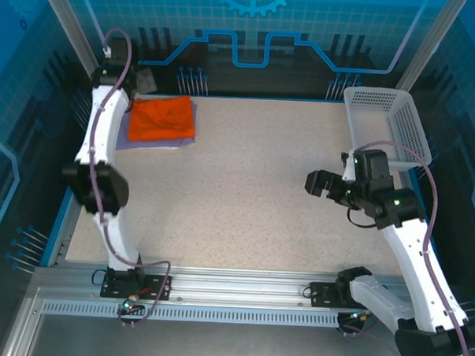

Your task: Fold and stack the t-shirts

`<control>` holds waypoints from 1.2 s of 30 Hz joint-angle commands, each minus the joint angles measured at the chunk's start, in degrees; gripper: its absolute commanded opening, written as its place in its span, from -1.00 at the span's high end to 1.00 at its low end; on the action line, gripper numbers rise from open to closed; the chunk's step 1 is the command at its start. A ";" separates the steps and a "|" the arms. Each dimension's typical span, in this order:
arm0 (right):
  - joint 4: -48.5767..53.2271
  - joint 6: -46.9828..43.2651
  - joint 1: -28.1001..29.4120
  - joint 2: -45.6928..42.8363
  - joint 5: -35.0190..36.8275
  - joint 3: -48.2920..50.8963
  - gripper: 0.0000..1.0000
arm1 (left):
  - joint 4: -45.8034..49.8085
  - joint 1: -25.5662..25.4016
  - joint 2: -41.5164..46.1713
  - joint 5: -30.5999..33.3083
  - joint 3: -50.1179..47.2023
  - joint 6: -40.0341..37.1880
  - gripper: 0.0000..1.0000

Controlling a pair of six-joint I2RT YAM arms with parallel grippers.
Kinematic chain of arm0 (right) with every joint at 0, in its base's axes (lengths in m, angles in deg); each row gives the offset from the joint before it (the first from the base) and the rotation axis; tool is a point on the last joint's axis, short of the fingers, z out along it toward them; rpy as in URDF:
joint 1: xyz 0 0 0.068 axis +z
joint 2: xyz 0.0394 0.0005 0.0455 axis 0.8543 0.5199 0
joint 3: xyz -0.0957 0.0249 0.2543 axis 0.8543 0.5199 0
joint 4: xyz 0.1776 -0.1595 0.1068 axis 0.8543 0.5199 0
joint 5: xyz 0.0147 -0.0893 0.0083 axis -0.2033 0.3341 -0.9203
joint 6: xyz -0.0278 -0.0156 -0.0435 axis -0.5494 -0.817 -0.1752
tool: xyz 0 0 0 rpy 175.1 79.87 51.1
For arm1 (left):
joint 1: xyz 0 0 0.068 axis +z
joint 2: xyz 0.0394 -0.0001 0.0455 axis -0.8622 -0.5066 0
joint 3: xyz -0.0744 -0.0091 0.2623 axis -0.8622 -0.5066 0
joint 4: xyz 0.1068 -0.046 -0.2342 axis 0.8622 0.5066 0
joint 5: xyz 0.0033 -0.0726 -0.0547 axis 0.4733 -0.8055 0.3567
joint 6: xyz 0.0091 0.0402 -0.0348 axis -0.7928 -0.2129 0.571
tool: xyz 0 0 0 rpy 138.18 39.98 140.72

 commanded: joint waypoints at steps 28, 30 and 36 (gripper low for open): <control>-87.50 -27.81 -14.27 -8.68 -0.83 58.11 -0.99 | -100.87 -0.65 18.79 -21.16 -94.84 -12.32 -0.97; -91.12 -25.69 -13.50 0.96 1.02 54.21 -0.99 | -104.89 -0.48 17.51 -22.79 -95.55 -12.85 -0.97; -100.11 -29.54 -13.52 29.60 -2.30 42.54 -1.00 | -100.87 -1.09 17.68 -22.71 -93.60 -13.90 -0.97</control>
